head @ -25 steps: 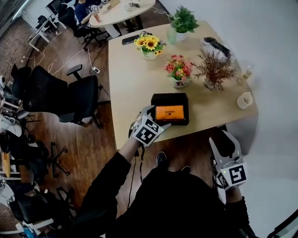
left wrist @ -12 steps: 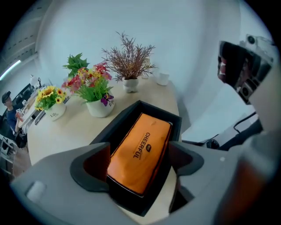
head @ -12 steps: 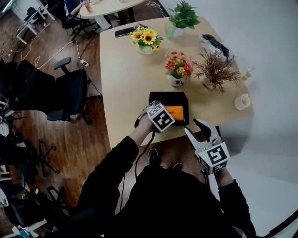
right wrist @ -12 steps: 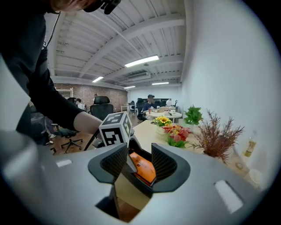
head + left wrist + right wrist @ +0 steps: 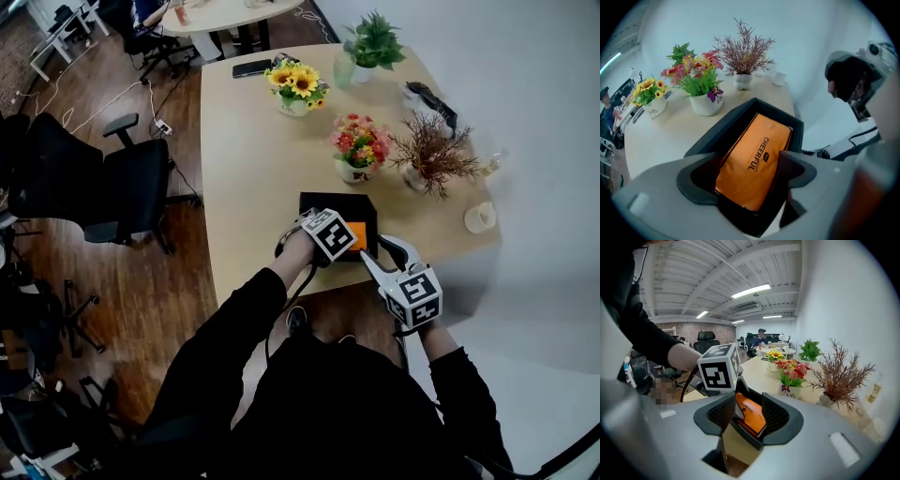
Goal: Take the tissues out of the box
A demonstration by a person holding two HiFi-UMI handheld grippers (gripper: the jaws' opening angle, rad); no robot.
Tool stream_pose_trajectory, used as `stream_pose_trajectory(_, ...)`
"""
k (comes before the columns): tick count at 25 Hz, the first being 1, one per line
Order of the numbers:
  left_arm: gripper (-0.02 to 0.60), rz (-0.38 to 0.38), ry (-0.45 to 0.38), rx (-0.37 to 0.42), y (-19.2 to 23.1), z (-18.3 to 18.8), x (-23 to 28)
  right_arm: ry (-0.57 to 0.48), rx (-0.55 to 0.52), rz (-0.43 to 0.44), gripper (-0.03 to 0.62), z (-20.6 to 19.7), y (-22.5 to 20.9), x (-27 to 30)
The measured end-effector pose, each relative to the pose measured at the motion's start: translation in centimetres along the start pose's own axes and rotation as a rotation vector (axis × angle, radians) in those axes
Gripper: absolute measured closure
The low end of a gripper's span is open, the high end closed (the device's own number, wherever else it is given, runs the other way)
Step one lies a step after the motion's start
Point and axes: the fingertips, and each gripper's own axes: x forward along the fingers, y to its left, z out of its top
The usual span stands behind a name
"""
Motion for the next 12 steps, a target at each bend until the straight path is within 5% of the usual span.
stream_pose_trajectory(7, 0.229, -0.023, 0.032, 0.032, -0.1, 0.0, 0.8, 0.036, 0.014, -0.013, 0.416, -0.3, -0.5, 1.1)
stream_pose_trajectory(12, 0.318, -0.019, 0.015, 0.091, -0.6, -0.1, 0.3, 0.049, 0.017, -0.015, 0.416, -0.3, 0.2, 1.1)
